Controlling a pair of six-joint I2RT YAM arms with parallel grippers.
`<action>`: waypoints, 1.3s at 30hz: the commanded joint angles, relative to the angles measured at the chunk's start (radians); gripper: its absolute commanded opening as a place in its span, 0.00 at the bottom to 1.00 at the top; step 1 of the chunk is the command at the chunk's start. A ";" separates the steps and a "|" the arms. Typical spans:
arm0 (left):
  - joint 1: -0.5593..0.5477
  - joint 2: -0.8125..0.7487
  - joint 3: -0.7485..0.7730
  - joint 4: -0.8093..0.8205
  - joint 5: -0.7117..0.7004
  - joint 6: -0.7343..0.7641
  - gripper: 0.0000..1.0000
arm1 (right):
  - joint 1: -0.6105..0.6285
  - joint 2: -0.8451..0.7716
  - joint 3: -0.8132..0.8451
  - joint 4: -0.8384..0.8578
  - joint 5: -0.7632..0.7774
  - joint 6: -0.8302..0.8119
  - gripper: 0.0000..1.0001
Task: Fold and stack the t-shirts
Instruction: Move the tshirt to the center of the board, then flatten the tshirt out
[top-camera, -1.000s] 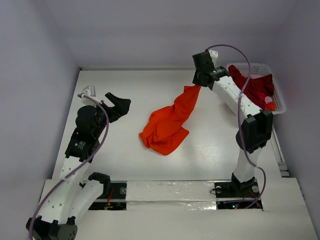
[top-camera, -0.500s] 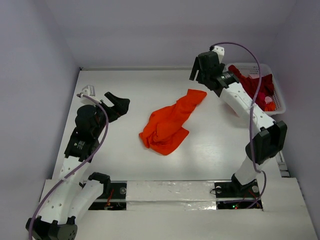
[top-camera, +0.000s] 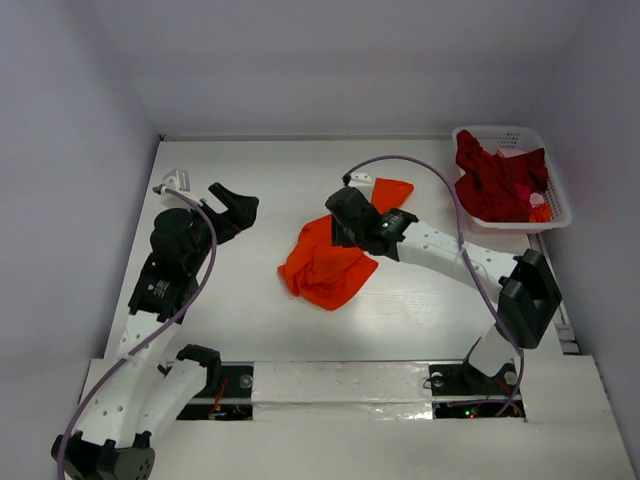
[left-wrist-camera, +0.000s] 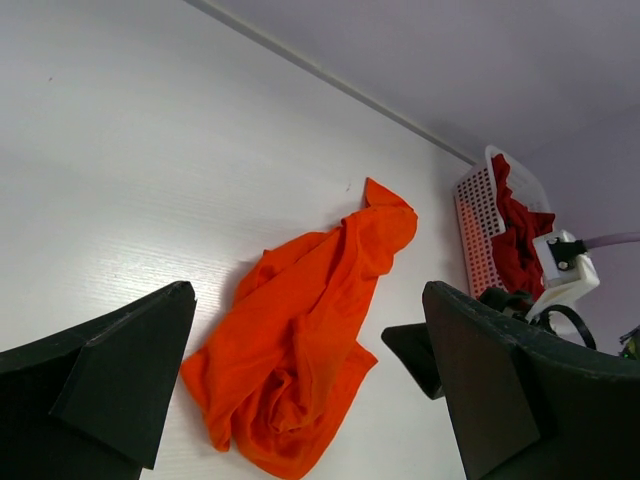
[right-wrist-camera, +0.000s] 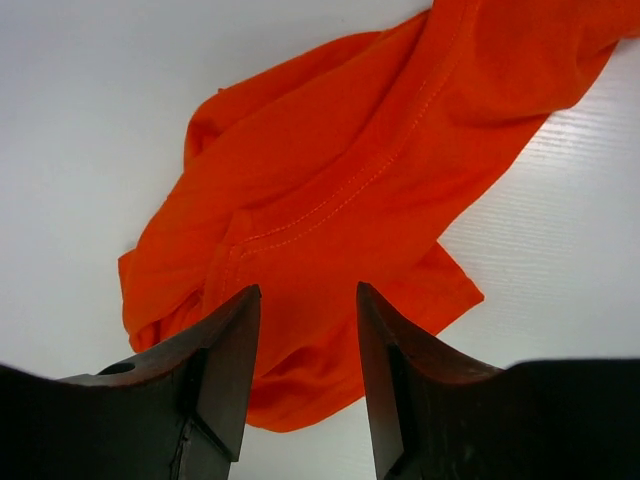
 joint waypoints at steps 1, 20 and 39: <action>-0.004 -0.027 0.056 0.009 -0.013 0.023 0.97 | 0.021 -0.005 0.011 0.102 0.009 0.062 0.49; -0.004 -0.016 0.062 0.009 -0.011 0.029 0.98 | 0.218 0.113 0.070 0.050 0.058 0.158 0.53; -0.004 -0.031 0.046 0.003 -0.008 0.028 0.98 | 0.320 0.203 0.017 0.015 0.144 0.304 0.50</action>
